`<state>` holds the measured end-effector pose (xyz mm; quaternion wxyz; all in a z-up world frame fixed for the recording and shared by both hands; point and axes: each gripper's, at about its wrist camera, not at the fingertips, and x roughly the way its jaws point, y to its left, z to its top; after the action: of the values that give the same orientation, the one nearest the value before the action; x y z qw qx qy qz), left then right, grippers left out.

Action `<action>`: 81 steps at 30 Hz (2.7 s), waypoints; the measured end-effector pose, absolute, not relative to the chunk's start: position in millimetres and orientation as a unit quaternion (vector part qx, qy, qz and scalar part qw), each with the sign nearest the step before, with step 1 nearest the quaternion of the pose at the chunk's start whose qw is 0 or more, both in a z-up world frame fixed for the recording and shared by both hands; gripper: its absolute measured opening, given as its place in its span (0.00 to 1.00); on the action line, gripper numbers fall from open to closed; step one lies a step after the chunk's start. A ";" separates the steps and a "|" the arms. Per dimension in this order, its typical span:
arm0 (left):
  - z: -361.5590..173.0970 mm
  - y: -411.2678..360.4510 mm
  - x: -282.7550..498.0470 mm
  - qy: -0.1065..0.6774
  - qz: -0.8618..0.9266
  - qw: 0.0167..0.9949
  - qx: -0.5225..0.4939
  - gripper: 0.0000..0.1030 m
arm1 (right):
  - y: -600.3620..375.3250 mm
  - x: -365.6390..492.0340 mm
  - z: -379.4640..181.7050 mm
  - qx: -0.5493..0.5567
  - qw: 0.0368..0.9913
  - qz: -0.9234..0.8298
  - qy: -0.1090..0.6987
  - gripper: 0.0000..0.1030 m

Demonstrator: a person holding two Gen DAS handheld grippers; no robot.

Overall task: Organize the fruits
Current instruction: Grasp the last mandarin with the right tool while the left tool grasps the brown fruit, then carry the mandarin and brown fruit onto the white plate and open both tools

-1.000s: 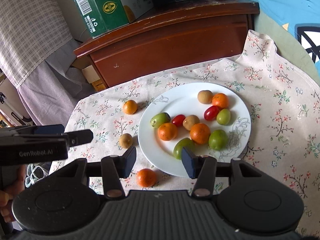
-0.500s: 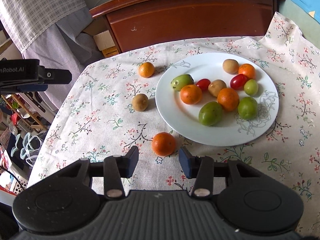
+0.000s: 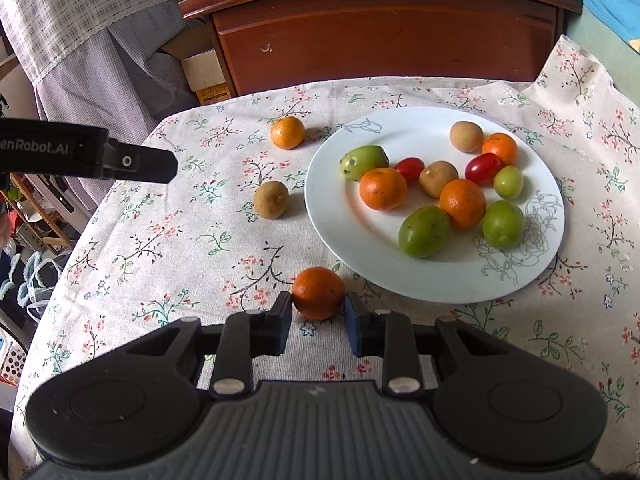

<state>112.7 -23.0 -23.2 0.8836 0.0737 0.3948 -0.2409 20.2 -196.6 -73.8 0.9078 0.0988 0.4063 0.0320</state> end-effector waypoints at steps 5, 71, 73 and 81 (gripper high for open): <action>-41.0 -44.1 112.6 0.381 -0.279 0.873 0.121 0.77 | -201.3 17.0 -67.5 0.112 0.907 0.037 0.404 0.27; -46.9 -125.3 106.8 0.382 -0.389 0.832 0.107 0.25 | -315.1 49.8 -45.2 0.236 0.899 -0.086 0.358 0.27; -46.8 -125.0 107.5 0.383 -0.389 0.831 0.104 0.25 | -316.0 52.1 -47.3 0.239 0.898 -0.084 0.360 0.28; -38.6 -111.7 123.1 0.380 -0.365 0.847 0.071 0.26 | -319.7 51.0 -42.0 0.257 0.897 -0.080 0.349 0.31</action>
<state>123.1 -111.7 -38.6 0.8471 0.0706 0.3801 -0.3648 51.0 -319.7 -42.0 0.8974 0.2573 0.3492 -0.0804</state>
